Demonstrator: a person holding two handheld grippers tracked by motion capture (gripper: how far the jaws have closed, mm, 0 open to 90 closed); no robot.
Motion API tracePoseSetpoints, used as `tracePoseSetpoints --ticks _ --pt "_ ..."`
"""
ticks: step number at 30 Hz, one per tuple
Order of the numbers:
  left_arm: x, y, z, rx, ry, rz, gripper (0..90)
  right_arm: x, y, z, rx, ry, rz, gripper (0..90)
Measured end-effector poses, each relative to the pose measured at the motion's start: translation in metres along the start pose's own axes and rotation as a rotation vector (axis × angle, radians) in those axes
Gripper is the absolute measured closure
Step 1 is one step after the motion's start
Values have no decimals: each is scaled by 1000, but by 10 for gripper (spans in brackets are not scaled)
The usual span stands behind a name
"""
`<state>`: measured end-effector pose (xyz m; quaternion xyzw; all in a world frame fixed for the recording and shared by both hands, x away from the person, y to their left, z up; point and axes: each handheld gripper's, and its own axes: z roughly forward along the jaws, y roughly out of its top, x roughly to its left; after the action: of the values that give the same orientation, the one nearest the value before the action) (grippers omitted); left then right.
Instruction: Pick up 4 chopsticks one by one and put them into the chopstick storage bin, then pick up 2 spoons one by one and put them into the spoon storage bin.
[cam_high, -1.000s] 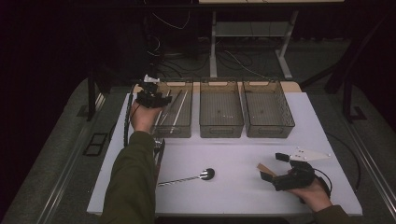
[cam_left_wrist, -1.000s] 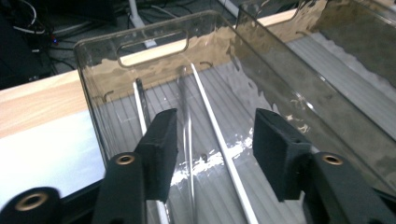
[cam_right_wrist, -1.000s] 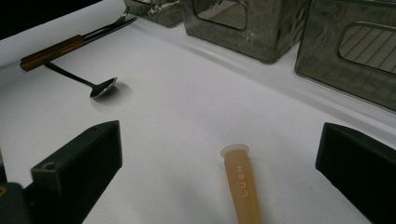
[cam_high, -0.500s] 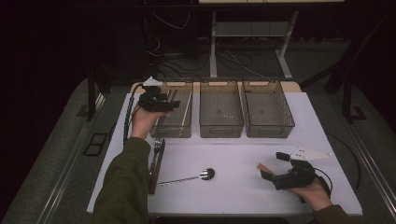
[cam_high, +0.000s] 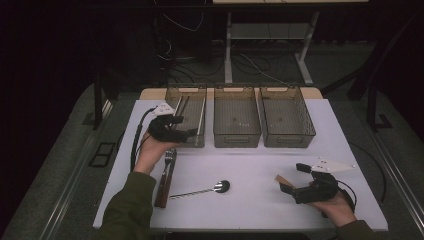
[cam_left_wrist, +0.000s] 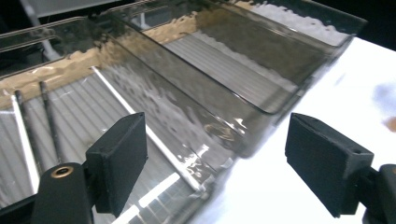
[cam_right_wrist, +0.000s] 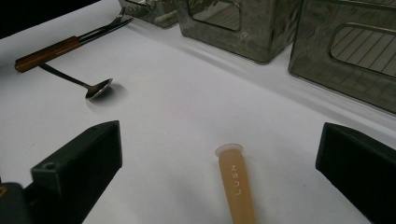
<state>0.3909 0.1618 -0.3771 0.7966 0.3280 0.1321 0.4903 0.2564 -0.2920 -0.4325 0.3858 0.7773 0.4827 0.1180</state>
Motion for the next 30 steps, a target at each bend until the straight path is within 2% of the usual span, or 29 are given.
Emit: tracePoseSetpoints --ticks 5,10,18,21,24,26,30 --pt "-15 -18 -5 -10 -17 11 168 0 0 -1 4 0 3 7" --pt "-28 -31 -9 5 -36 18 140 0 0 -1 0 -3 3 7" --pt "-56 -49 -16 23 -70 56 89 0 0 -2 -3 -1 1 7" --pt "-62 -56 -20 26 -70 76 73 0 0 -2 -3 -1 -3 7" --pt "-66 -63 -23 13 -76 70 50 0 1 -2 -4 1 -7 7" --pt "-68 -67 -25 13 -81 83 34 -1 2 -3 -1 0 -6 7" --pt "-74 -75 -29 29 -87 99 0 -2 4 -3 3 -1 -7 7"
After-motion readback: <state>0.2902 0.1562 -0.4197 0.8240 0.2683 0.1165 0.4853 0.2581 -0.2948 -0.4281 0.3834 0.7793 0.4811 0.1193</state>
